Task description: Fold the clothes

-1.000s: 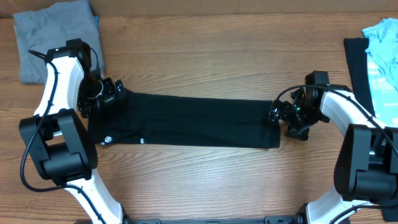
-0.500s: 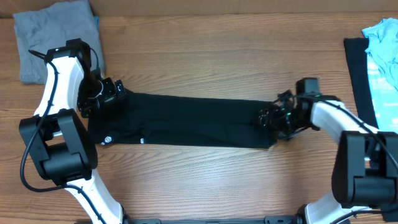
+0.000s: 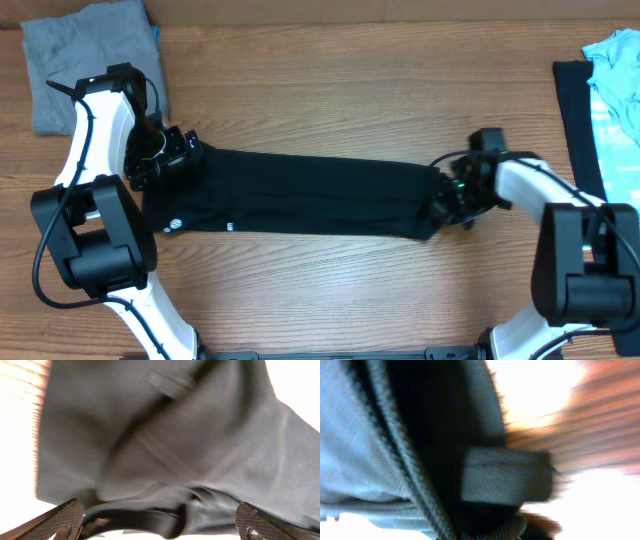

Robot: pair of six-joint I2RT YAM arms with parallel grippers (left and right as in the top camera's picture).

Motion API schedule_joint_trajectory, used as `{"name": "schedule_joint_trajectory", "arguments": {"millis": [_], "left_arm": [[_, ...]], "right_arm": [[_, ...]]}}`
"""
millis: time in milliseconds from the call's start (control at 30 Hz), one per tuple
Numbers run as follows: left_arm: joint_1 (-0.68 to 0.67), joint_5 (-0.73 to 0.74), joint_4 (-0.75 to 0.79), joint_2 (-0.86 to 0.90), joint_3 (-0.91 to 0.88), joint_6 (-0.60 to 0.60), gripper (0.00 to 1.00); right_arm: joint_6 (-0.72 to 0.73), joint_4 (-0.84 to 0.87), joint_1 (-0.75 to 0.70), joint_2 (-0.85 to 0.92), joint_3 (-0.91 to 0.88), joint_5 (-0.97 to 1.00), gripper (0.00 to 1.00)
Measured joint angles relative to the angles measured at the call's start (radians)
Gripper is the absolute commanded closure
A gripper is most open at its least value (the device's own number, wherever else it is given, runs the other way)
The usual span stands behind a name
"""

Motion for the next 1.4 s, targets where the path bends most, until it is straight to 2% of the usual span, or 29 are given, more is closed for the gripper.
{"name": "schedule_joint_trajectory", "arguments": {"millis": [233,467,633,967,1333,1367,1400], "left_arm": [[0.0,0.0,-0.015,0.0,0.0,0.0,0.0],[0.0,0.0,-0.017,0.0,0.0,0.0,0.0],[0.0,-0.001,-0.013,0.0,0.0,0.0,0.0],[0.0,0.0,-0.013,0.0,0.0,0.0,0.0],[0.0,0.0,-0.014,0.0,0.0,0.0,0.0],[0.0,0.0,-0.014,0.0,0.0,0.0,0.0],[0.0,0.0,-0.014,0.0,0.0,0.0,0.0]], "right_arm": [[0.014,-0.227,-0.123,0.013,0.18,0.255,0.96],[0.067,-0.399,-0.116,0.016,0.365,0.465,0.96],[0.075,-0.407,-0.016,0.016,0.422,0.524,0.96],[0.075,-0.383,0.282,0.016,0.422,0.539,0.96],[0.09,-0.274,0.412,0.016,0.39,0.446,0.96],[0.093,-0.261,0.42,0.016,0.384,0.436,0.9],[0.1,-0.249,0.43,0.016,0.376,0.423,0.71]]}}
